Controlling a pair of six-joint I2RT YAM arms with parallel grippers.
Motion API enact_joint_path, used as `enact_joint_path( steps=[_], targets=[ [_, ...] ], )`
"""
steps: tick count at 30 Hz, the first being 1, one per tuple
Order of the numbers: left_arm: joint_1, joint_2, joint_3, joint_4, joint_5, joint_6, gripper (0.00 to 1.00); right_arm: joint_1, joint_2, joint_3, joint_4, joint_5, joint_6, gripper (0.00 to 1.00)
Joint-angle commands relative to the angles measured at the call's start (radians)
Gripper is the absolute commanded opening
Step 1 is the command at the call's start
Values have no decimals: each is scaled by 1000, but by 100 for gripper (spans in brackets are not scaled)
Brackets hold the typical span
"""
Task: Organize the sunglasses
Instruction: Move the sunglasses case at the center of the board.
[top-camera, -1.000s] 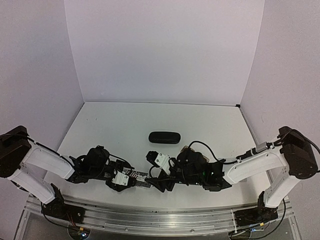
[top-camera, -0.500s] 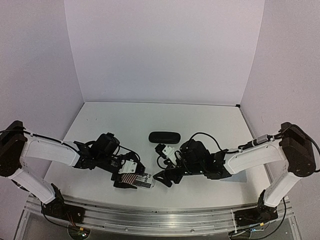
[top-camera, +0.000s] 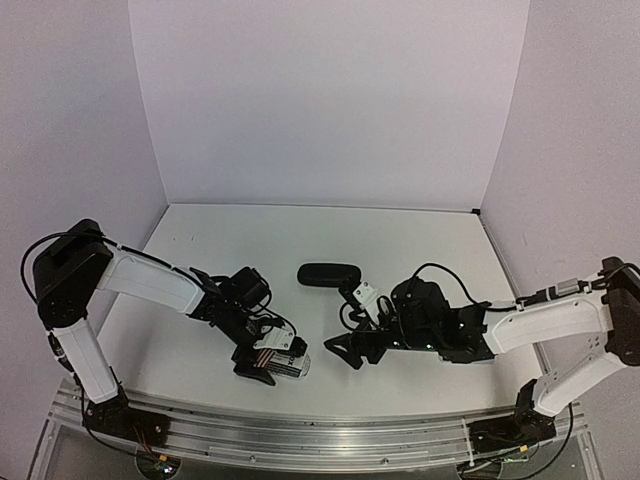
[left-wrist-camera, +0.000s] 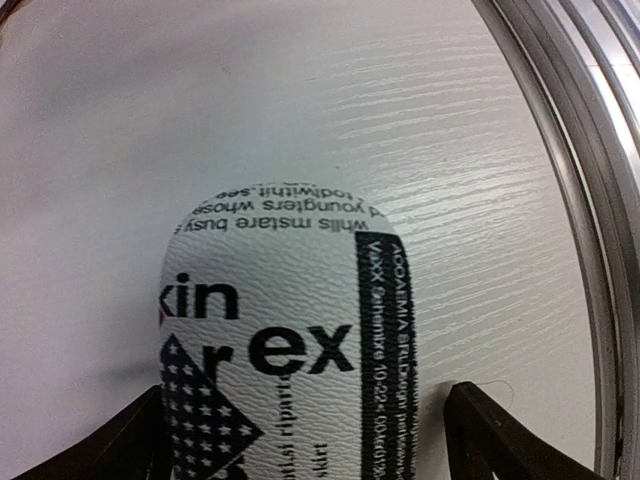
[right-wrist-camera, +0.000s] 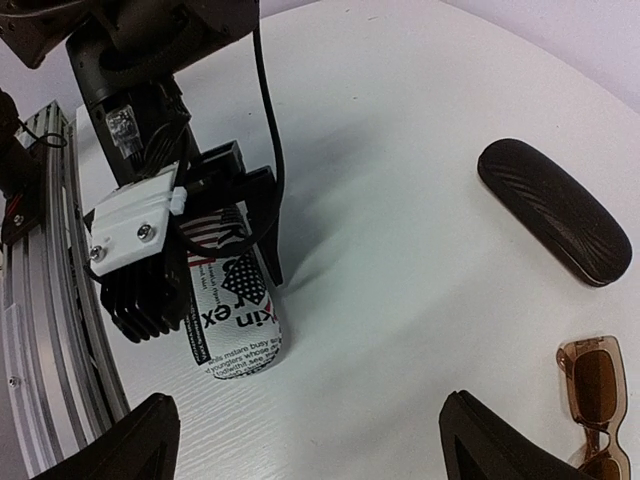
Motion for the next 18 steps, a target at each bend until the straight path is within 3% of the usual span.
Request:
enact_joint_path(
  steps=[1,9,18],
  targets=[
    [2,21,36,24,-72,53,85,2,-49,-24,22,43,18,92],
    [18,-2,23,14,-120,92,52,-1,-68,-43,37,81,10,92],
    [347,102,237,-172,-15,320,48,-61,-21,10,41,40,-25,93]
  ],
)
